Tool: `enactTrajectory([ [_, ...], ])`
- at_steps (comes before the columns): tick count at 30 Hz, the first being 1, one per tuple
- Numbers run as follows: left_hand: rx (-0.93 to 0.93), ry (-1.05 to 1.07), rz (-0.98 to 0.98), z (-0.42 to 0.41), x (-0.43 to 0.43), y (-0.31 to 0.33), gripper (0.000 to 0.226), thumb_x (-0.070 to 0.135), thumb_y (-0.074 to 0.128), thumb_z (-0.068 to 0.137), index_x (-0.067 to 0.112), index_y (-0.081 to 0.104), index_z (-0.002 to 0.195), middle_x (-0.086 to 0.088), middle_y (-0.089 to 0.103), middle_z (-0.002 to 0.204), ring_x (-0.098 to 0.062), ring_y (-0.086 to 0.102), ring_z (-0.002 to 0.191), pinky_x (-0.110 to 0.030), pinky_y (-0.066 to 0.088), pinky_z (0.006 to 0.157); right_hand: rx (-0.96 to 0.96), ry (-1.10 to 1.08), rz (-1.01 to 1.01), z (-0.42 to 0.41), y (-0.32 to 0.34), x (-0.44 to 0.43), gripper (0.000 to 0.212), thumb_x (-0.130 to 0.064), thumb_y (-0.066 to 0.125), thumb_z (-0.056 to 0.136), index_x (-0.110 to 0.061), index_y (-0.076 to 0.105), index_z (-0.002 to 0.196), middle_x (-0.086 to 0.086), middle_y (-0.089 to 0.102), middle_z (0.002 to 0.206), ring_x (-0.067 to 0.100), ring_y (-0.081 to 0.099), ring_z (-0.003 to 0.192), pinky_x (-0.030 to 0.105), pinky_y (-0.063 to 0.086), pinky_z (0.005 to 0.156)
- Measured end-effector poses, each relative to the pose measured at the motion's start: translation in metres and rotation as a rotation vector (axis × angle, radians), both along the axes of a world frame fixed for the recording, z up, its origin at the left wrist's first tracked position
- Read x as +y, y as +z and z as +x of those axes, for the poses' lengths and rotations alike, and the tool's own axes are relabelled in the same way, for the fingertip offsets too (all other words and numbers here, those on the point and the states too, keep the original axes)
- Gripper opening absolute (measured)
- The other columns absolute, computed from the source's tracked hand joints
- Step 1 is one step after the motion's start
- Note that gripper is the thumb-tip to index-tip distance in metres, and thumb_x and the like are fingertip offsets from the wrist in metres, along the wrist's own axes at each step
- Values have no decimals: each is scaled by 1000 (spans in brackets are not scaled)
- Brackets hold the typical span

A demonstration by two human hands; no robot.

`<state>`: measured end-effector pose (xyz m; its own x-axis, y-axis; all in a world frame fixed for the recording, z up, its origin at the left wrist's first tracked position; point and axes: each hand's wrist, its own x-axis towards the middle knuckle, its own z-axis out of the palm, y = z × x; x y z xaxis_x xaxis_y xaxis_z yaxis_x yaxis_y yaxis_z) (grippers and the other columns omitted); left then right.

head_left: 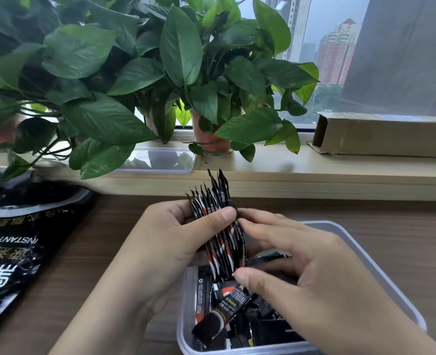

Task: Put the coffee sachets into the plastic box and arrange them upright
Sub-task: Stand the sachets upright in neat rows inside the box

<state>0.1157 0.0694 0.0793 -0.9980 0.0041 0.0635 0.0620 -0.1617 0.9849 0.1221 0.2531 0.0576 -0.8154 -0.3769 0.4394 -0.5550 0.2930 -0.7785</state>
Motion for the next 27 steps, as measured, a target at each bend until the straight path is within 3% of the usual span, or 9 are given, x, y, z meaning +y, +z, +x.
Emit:
enactTrajectory([
  [3, -20, -4, 15, -1, 0, -1, 15, 15, 77, 72, 4, 78, 82, -20, 77, 83, -25, 74, 66, -28, 58, 53, -29, 63, 139, 3, 5, 3, 76, -39, 77, 67, -37, 53, 139, -33, 47, 136, -2, 58, 115, 16, 55, 81],
  [5, -17, 4, 7, -1, -1, -2, 14, 16, 77, 72, 5, 78, 80, -20, 77, 81, -24, 73, 65, -29, 58, 54, -22, 70, 202, 3, 5, 4, 78, -35, 76, 69, -40, 47, 141, -31, 44, 126, 3, 59, 107, 15, 54, 78],
  [10, -28, -66, -37, 1, -1, 0, 24, 16, 78, 70, 3, 77, 90, -23, 76, 91, -37, 74, 80, -46, 60, 75, -60, 68, 68, -1, 10, 8, 67, -27, 77, 72, -35, 58, 136, -15, 54, 110, 11, 67, 94, 19, 57, 77],
  [14, -48, -113, -39, 3, 1, 1, 25, 19, 80, 68, 5, 78, 89, -21, 77, 90, -33, 74, 77, -41, 59, 72, 150, -60, 285, 1, 17, 11, 55, -58, 68, 77, -37, 64, 127, -13, 56, 104, 10, 65, 80, 17, 51, 69],
  [17, -48, -108, -36, 4, 3, 1, 21, 16, 80, 68, 5, 79, 85, -22, 77, 87, -36, 73, 78, -45, 58, 76, 192, -115, 471, 8, 17, 4, 76, -76, 51, 73, -37, 52, 138, -22, 44, 109, 2, 57, 84, 13, 45, 67],
  [19, -49, -76, -41, 5, 4, 1, 21, 15, 82, 68, 4, 78, 85, -24, 76, 88, -43, 73, 83, -58, 57, 83, 244, -172, 555, 12, 16, -4, 87, -83, 52, 63, -36, 52, 137, -24, 39, 106, 0, 50, 74, 11, 38, 60],
  [22, -42, -52, -39, 5, 6, 0, 25, 13, 89, 67, 4, 77, 87, -25, 75, 90, -47, 72, 88, -67, 54, 85, 306, -221, 616, 13, 14, -10, 86, -80, 58, 60, -24, 62, 126, -19, 42, 100, 0, 42, 60, 12, 37, 51],
  [24, -42, -47, -1, 4, 7, -1, 21, 10, 87, 68, 2, 77, 85, -25, 75, 87, -42, 73, 81, -61, 57, 81, 289, -227, 593, 13, 13, -12, 78, -68, 58, 64, -19, 64, 125, -13, 46, 99, 2, 44, 58, 18, 45, 52],
  [27, -25, -38, 17, 4, 7, -3, 23, 9, 87, 69, 1, 74, 87, -24, 75, 87, -36, 73, 78, -51, 58, 75, 279, -257, 575, 15, 13, -16, 73, -53, 56, 63, -16, 64, 126, -9, 49, 100, 6, 45, 55, 16, 44, 53],
])
